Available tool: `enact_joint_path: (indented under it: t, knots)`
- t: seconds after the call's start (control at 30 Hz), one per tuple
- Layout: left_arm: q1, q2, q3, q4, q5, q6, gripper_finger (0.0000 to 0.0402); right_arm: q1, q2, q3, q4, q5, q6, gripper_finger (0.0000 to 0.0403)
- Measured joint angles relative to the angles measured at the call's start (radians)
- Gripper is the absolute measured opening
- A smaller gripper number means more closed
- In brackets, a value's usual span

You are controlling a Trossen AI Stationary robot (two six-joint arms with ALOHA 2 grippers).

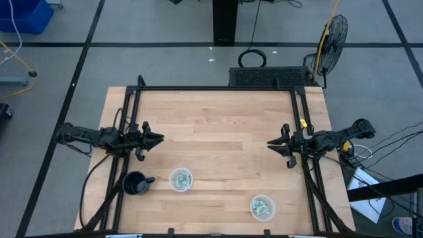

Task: Pick and place items into bin
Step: Return to Home Position

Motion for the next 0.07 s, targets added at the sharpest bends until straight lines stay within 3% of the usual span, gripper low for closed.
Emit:
enact_joint_path:
  t: [0.07]
  knots:
    - [0.000,0.000,0.000,0.000,0.000,0.000,0.0088,0.000,0.000,0.000,0.000,0.000,0.000,0.0070]
